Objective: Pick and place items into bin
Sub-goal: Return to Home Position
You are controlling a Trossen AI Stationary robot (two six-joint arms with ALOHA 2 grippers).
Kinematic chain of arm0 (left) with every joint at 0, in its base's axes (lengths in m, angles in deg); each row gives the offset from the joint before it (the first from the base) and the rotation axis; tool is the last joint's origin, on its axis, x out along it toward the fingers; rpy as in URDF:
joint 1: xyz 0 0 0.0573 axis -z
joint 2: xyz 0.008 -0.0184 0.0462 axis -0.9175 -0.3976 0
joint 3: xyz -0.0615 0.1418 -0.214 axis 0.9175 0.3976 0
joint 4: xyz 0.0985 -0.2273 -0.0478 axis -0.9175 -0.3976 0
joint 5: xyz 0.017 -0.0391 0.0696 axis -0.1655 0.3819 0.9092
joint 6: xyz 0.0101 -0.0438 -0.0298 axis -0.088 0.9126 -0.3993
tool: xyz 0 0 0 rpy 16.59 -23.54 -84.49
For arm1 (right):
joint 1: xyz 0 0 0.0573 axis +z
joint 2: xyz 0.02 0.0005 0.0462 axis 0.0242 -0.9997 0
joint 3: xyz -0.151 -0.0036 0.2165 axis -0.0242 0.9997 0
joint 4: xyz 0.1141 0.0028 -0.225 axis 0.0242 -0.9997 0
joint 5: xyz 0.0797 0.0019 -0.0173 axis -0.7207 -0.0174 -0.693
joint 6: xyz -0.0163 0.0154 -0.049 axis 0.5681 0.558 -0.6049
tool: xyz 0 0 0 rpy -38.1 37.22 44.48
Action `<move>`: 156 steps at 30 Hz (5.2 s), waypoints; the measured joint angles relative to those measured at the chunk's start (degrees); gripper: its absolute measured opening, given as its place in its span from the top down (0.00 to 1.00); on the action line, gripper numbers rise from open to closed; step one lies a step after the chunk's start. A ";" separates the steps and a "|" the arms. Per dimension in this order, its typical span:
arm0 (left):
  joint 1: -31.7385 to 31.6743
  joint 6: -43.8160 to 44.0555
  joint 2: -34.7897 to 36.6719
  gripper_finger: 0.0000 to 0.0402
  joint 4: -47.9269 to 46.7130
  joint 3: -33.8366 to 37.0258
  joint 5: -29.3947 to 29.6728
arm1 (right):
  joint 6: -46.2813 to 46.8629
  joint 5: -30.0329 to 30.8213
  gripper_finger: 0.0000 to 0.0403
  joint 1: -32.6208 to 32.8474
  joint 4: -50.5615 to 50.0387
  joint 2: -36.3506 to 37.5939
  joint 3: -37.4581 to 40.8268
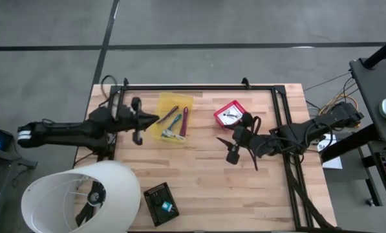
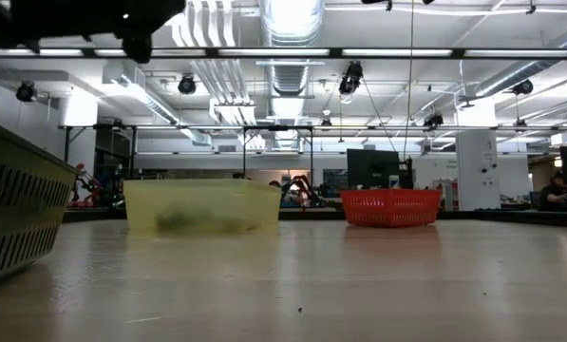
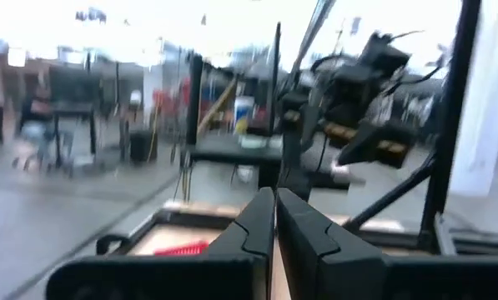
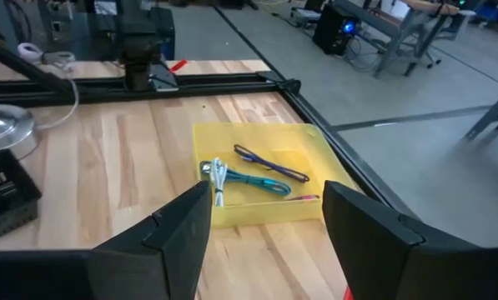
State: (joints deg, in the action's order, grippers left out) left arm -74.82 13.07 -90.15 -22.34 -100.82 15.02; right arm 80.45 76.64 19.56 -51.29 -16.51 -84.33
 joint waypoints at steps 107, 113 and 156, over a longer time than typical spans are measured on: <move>0.53 1.82 27.03 1.00 -21.94 21.67 -2.76 | -5.19 -37.27 0.98 -19.58 22.02 69.20 62.04; 0.51 1.82 27.06 1.00 -21.89 21.66 -2.82 | -7.26 -36.61 0.98 -19.58 22.21 69.22 62.05; 0.55 1.76 26.27 1.00 -21.85 21.67 -2.86 | -7.16 -36.57 0.98 -19.58 22.25 69.15 62.03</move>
State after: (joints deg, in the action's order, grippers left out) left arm -74.27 14.83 -63.88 -44.19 -79.15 12.16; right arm 73.29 40.08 -0.02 -29.04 52.64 -22.30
